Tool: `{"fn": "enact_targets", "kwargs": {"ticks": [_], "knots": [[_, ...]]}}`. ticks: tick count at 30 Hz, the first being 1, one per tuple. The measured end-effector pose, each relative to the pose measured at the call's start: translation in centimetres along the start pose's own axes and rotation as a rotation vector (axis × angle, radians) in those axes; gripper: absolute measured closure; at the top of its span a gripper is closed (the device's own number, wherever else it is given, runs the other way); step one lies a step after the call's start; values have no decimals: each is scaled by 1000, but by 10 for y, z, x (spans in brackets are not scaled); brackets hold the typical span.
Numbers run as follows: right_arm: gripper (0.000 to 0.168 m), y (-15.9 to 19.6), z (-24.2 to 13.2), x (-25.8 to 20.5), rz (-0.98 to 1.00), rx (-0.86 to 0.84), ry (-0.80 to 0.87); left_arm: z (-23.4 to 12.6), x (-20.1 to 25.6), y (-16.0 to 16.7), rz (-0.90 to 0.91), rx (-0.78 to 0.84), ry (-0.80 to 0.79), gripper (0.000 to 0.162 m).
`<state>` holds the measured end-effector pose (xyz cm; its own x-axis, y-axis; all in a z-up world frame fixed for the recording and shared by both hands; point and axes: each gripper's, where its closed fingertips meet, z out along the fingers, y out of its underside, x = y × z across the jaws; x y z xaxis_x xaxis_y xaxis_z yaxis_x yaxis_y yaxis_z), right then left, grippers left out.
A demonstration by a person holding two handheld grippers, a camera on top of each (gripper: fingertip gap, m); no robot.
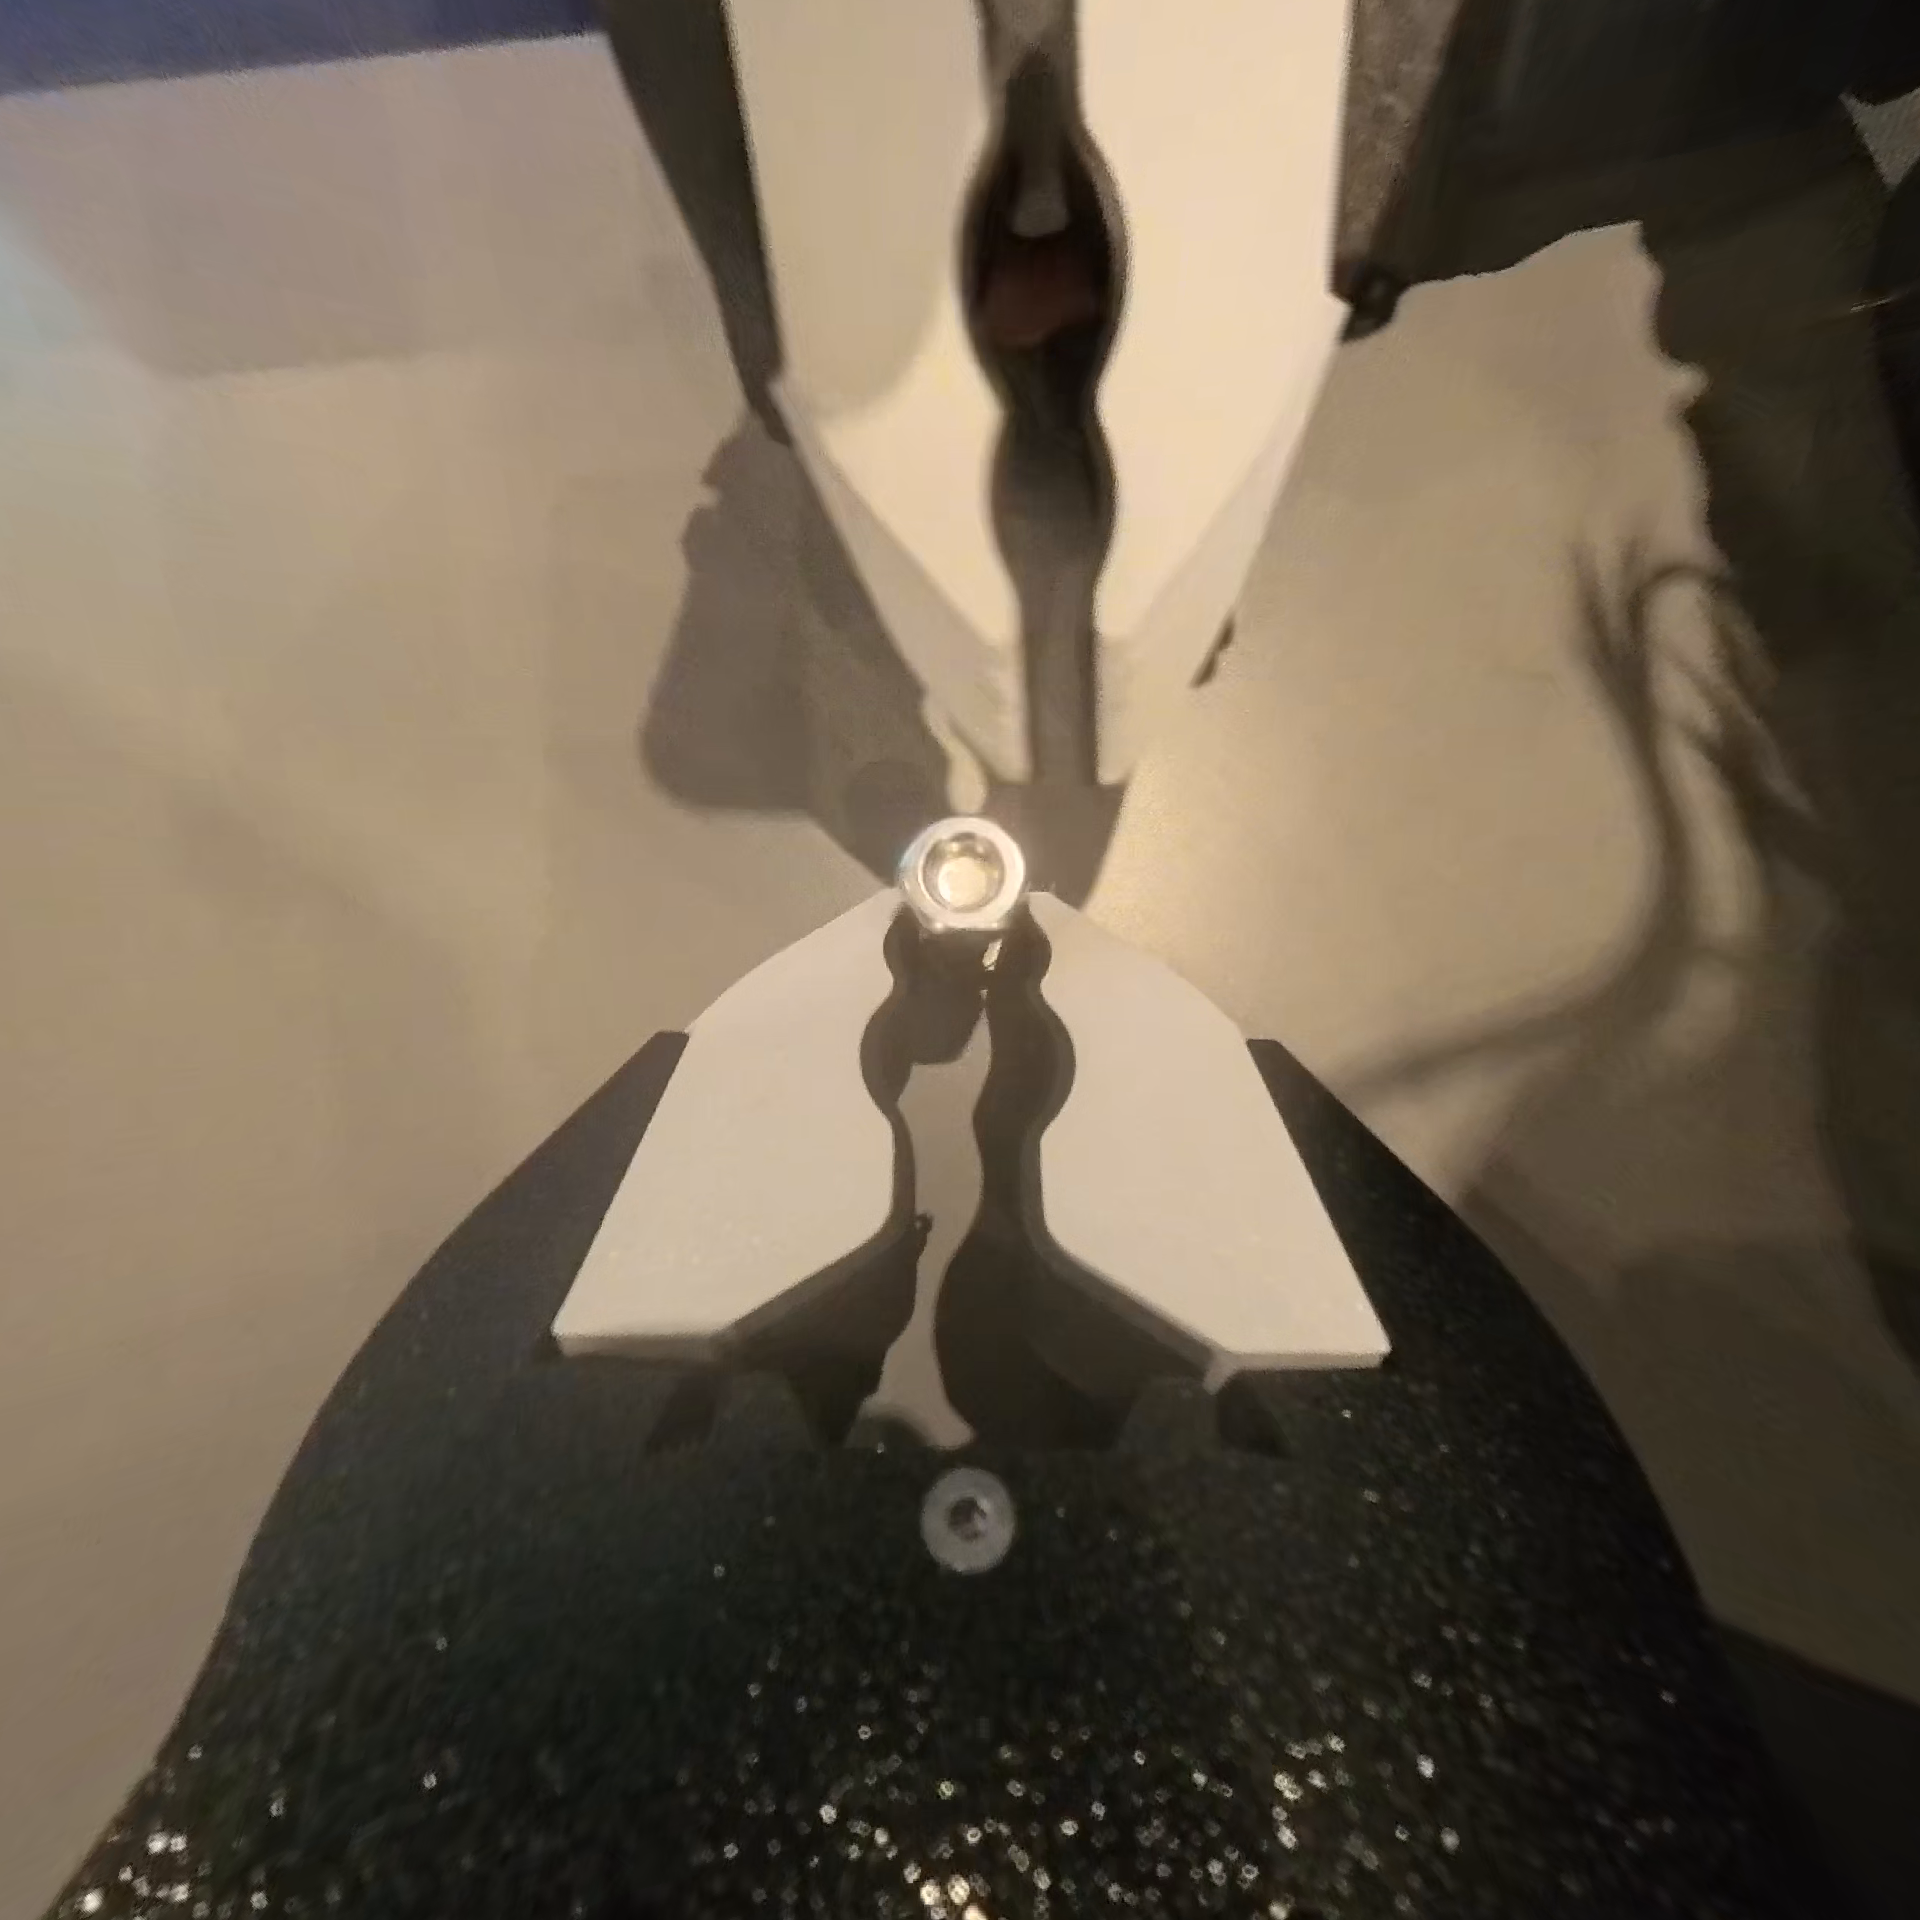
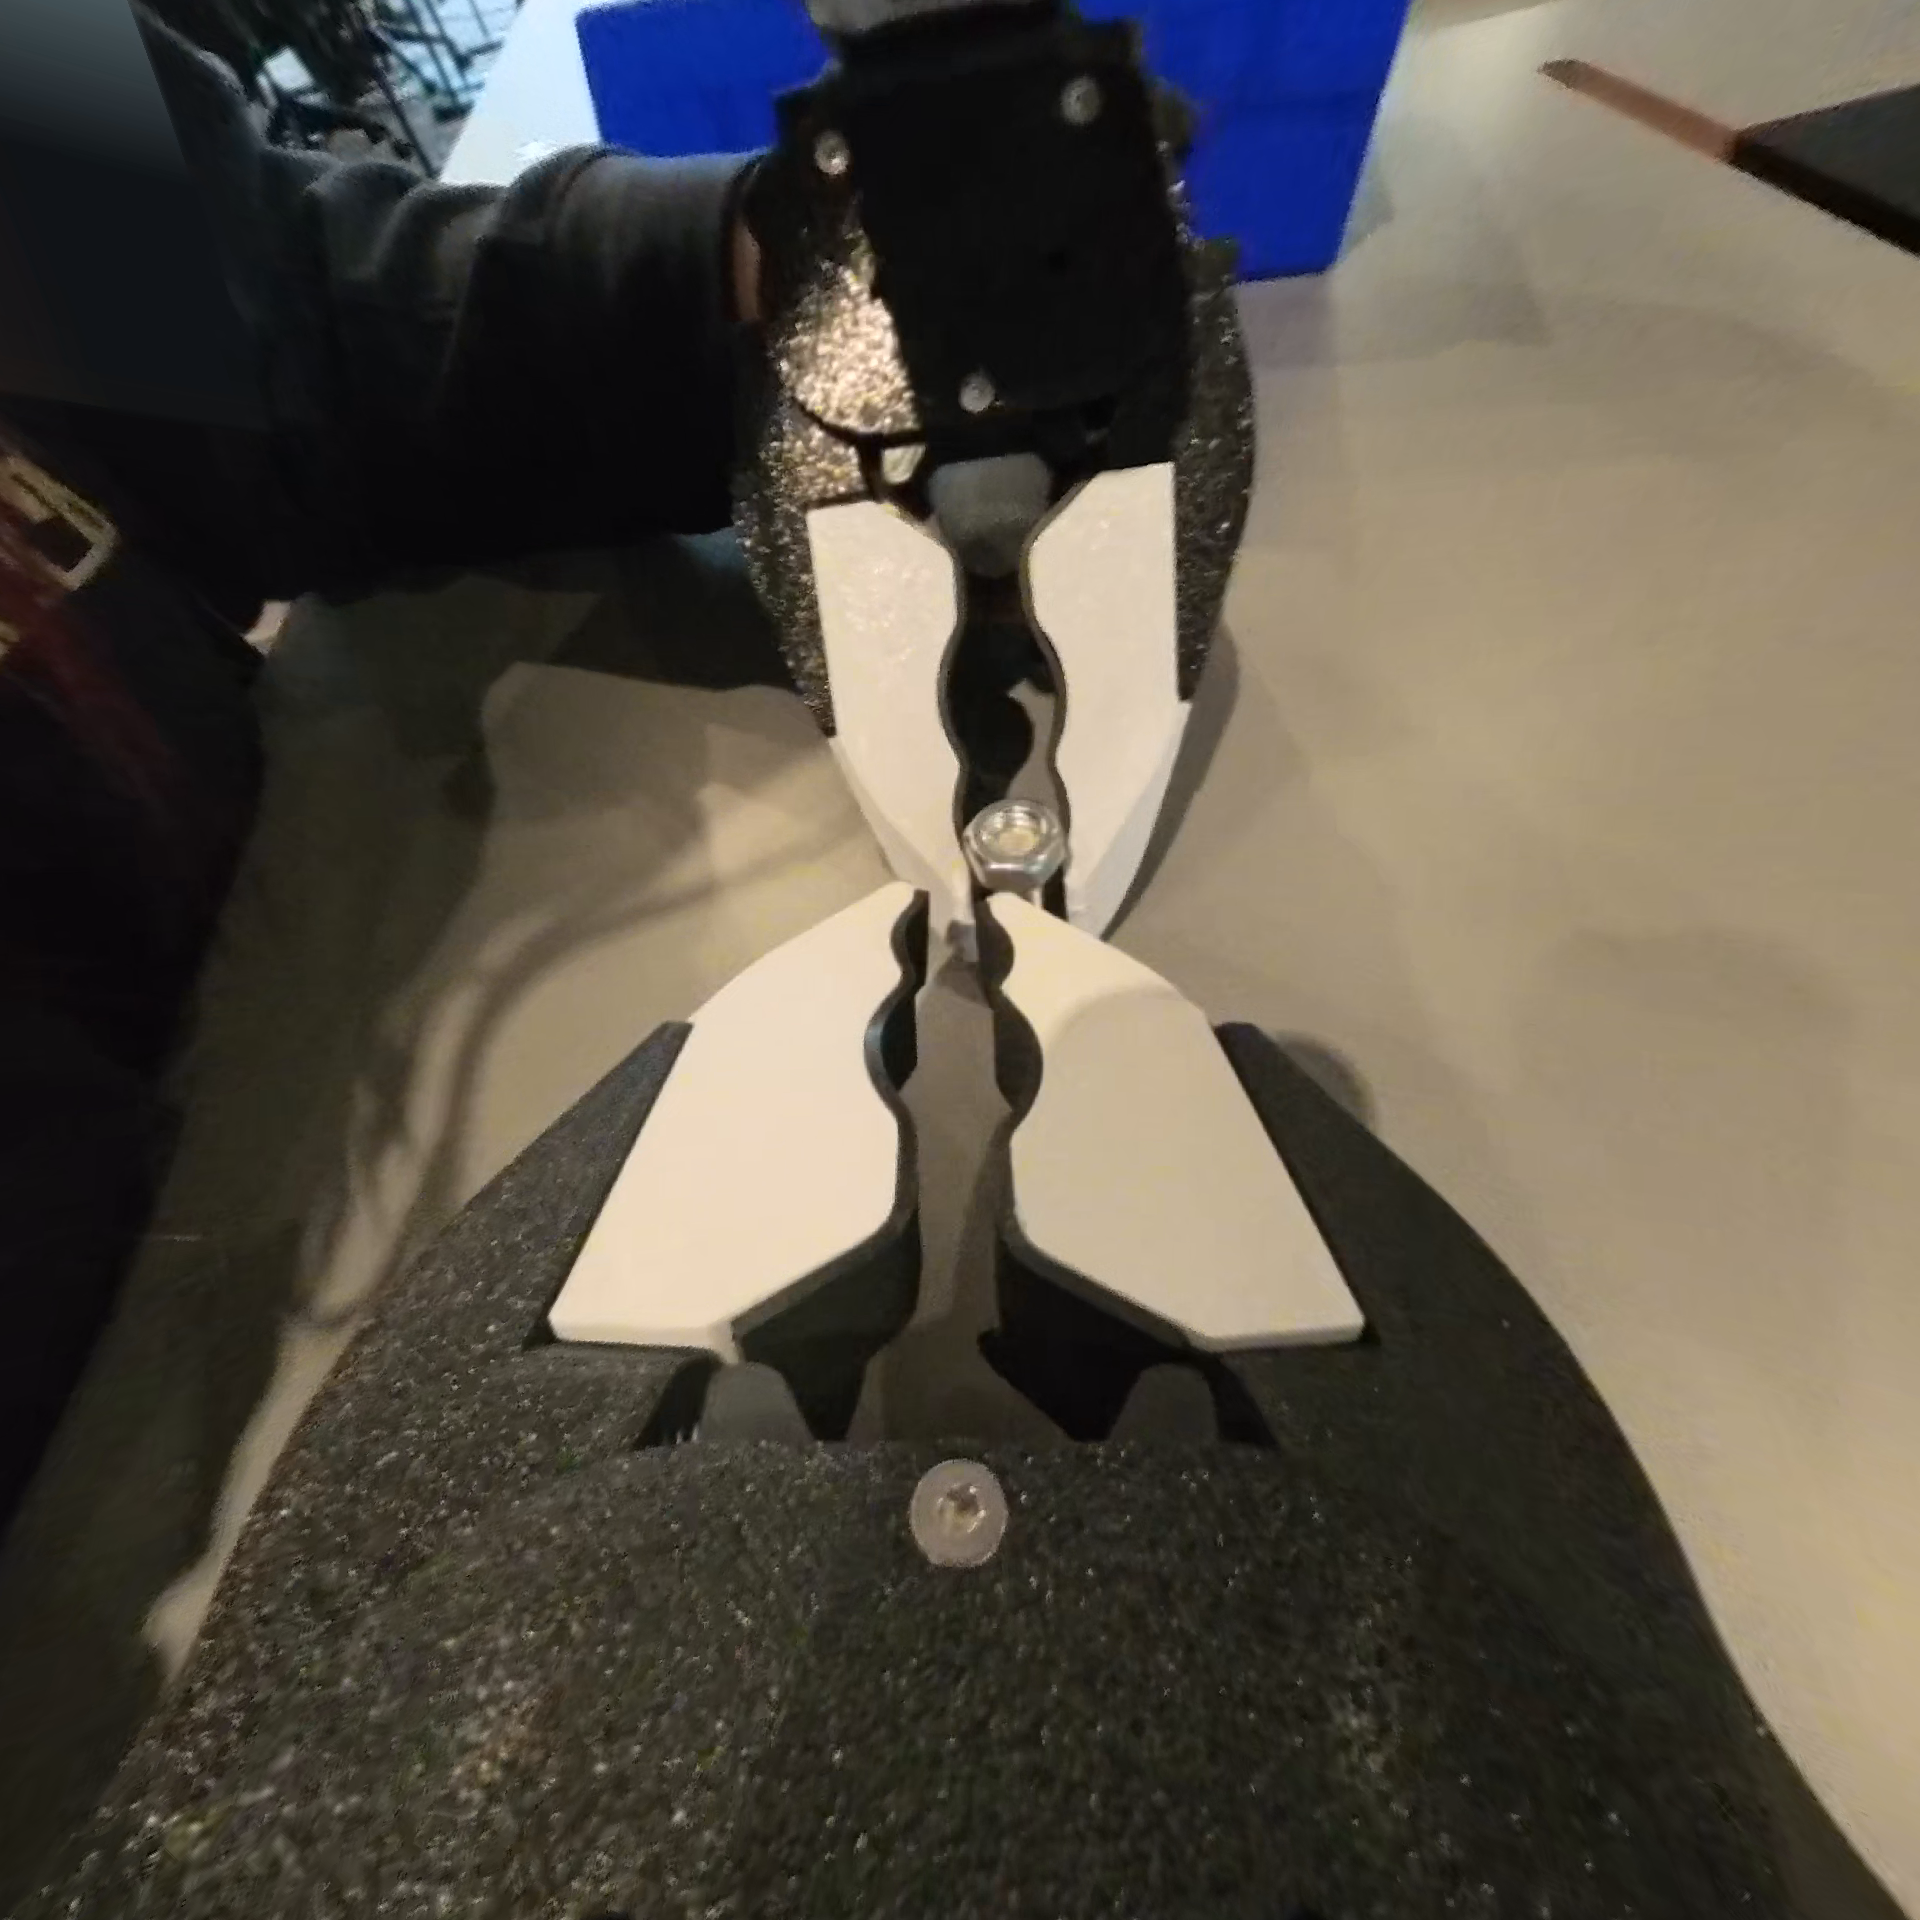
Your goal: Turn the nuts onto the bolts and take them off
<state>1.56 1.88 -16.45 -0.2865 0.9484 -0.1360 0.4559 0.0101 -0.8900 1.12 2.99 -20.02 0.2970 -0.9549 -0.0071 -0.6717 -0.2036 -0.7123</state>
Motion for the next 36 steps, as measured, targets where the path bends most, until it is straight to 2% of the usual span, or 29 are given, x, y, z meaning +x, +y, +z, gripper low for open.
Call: {"fn": "enact_targets", "kwargs": {"ticks": [4,6,7,8,10,12,16,20,22,23,25,27,30,33,34,35,36], "knots": [[135,-4,3,8,-25,12,74,0,0,0,0,0,0,146],[130,-5,5,7,-42,11,78,0,0,0,0,0,0,146],[130,-4,5,6,-47,9,69,0,0,0,0,0,0,146],[137,-4,5,2,-48,7,44,0,0,0,0,0,0,146],[160,-2,3,-9,-28,6,-45,0,0,0,-1,0,0,146],[157,-3,1,-5,-15,19,-22,0,0,0,-1,0,0,146],[137,-5,3,6,-21,23,62,0,0,0,0,0,0,146],[134,-3,6,6,-58,-4,87,0,0,0,0,0,0,146],[147,-1,5,-4,-69,-14,25,0,0,0,0,0,0,146],[168,2,3,-13,-62,-20,-48,0,0,0,0,1,0,146],[168,2,1,-11,-26,-14,-62,0,0,0,0,-1,0,146],[160,1,1,-5,-33,-9,-13,0,0,0,0,-1,0,146],[137,-3,4,4,-64,3,66,0,0,0,0,-1,0,146],[131,-3,5,4,-72,-1,75,0,0,0,0,-1,0,146],[132,-3,5,3,-72,0,67,0,0,0,0,-1,0,146],[142,-3,5,-3,-70,3,32,0,0,0,0,0,0,146],[158,-3,4,-10,-66,5,-26,0,0,0,0,0,0,146]]}}
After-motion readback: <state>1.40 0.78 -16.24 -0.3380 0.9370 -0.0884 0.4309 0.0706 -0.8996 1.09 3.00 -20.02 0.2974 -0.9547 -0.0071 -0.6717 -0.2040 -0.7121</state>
